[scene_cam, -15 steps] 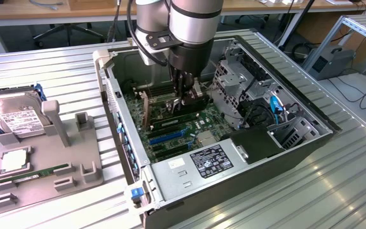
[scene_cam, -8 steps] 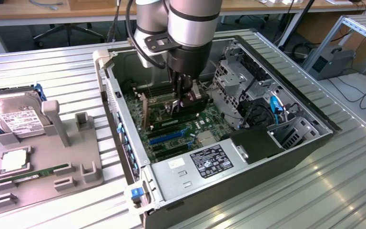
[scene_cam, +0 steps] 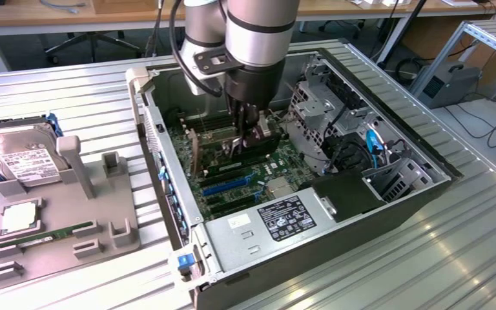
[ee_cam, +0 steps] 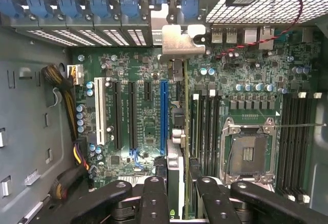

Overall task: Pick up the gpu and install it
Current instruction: 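Insert the gpu into the slot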

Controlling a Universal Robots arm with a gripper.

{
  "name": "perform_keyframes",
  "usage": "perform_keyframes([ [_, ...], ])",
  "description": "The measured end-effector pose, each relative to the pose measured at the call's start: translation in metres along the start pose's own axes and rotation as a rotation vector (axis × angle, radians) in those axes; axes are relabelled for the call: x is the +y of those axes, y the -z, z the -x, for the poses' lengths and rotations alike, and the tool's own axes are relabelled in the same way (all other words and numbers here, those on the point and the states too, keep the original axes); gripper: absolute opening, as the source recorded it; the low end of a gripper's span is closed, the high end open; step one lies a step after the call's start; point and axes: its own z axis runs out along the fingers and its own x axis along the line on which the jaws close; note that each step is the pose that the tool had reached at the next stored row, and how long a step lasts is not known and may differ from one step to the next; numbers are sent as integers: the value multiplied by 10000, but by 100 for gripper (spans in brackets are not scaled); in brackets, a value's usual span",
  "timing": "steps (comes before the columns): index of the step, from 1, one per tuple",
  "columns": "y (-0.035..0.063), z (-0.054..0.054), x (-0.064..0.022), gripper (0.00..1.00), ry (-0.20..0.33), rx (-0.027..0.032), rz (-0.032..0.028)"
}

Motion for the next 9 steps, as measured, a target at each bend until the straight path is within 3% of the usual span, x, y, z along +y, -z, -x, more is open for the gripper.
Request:
perform_keyframes([
  [9, -37, -9, 24, 27, 0, 5, -1],
])
